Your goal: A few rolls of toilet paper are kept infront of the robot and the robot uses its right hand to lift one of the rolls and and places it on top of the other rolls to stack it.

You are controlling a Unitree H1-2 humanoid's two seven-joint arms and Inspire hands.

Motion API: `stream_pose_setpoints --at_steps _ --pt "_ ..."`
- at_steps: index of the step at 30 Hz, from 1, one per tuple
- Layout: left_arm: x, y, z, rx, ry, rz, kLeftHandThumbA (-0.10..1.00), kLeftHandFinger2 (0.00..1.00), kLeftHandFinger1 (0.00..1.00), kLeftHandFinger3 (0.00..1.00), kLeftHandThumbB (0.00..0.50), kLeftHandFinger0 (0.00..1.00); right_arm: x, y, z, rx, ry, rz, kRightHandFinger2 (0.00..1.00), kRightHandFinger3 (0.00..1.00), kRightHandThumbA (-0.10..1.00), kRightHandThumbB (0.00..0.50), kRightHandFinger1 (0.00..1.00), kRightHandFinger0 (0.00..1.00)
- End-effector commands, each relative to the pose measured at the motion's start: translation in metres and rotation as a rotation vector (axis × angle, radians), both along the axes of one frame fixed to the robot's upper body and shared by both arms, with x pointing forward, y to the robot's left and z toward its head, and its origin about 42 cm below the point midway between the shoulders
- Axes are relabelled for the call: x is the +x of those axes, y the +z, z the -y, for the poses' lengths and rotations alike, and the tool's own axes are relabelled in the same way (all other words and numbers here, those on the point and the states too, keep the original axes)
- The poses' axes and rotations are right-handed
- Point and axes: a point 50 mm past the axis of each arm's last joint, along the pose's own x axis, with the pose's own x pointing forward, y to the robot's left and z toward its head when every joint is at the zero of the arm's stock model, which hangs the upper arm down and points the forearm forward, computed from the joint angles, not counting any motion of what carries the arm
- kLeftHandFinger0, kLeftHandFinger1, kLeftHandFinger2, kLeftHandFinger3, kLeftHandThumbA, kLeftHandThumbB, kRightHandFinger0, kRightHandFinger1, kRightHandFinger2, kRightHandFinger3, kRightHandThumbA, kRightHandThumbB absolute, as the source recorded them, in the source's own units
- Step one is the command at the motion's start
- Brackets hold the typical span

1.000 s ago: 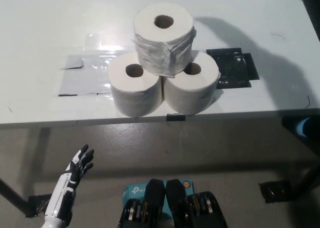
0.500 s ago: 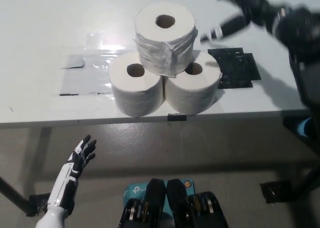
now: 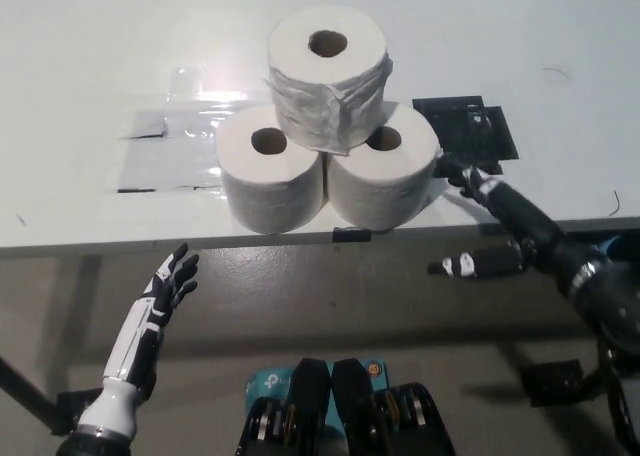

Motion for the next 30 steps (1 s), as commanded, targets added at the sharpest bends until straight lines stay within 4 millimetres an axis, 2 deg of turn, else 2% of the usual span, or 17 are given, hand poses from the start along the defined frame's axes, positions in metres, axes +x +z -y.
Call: stream_pose_setpoints --at_steps 1,3,8,11,15,19,21,23,25,26,28,30 --pt "0.045 0.056 -0.014 -0.034 0.024 0.168 1.00 1.00 1.00 1.00 0.221 1.00 -0.201 0.202 0.027 0.628 -0.039 1.194 1.00 1.00 1.00 0.254 1.00 1.00" --pt "0.045 0.056 -0.014 -0.033 0.026 0.169 1.00 1.00 1.00 1.00 0.223 1.00 -0.201 0.202 0.027 0.631 -0.032 1.191 1.00 1.00 1.00 0.250 1.00 1.00" --pt "0.044 0.054 -0.014 -0.040 0.023 0.174 1.00 1.00 1.00 1.00 0.188 1.00 -0.201 0.194 0.022 0.642 -0.055 1.160 1.00 1.00 1.00 0.269 1.00 1.00" --pt "0.041 0.051 -0.013 -0.037 0.020 0.164 1.00 1.00 1.00 1.00 0.196 1.00 -0.203 0.184 0.021 0.647 -0.062 1.124 1.00 1.00 1.00 0.267 1.00 1.00" --pt "0.039 0.048 -0.013 -0.040 0.015 0.151 1.00 1.00 1.00 1.00 0.208 1.00 -0.202 0.160 0.014 0.661 -0.094 1.019 1.00 1.00 1.00 0.258 1.00 1.00" --pt "0.021 0.033 -0.010 -0.033 0.010 0.111 1.00 1.00 1.00 1.00 0.202 1.00 -0.186 0.105 0.002 0.643 -0.150 0.823 1.00 1.00 1.00 0.217 1.00 1.00" --pt "0.012 0.026 -0.010 -0.036 0.005 0.096 1.00 1.00 1.00 1.00 0.183 1.00 -0.175 0.075 -0.002 0.617 -0.219 0.728 1.00 1.00 1.00 0.243 1.00 1.00" --pt "0.004 0.019 -0.011 -0.034 0.009 0.075 1.00 1.00 1.00 1.00 0.190 1.00 -0.154 0.036 -0.003 0.614 -0.249 0.621 1.00 1.00 1.00 0.200 1.00 1.00" --pt "-0.005 0.013 -0.013 -0.030 0.014 0.056 1.00 1.00 1.00 1.00 0.197 1.00 -0.141 0.002 -0.005 0.573 -0.294 0.534 1.00 1.00 1.00 0.125 1.00 1.00" --pt "-0.007 0.011 -0.013 -0.028 0.015 0.051 1.00 1.00 1.00 1.00 0.202 1.00 -0.137 -0.008 -0.006 0.566 -0.303 0.512 1.00 1.00 1.00 0.093 1.00 1.00" --pt "-0.014 0.007 -0.015 -0.027 0.018 0.037 1.00 1.00 1.00 1.00 0.193 1.00 -0.130 -0.034 -0.009 0.541 -0.334 0.436 1.00 1.00 1.00 0.082 1.00 1.00" --pt "-0.017 0.005 -0.015 -0.026 0.018 0.031 1.00 1.00 1.00 1.00 0.193 1.00 -0.131 -0.038 -0.009 0.539 -0.338 0.430 1.00 1.00 1.00 0.081 1.00 1.00"
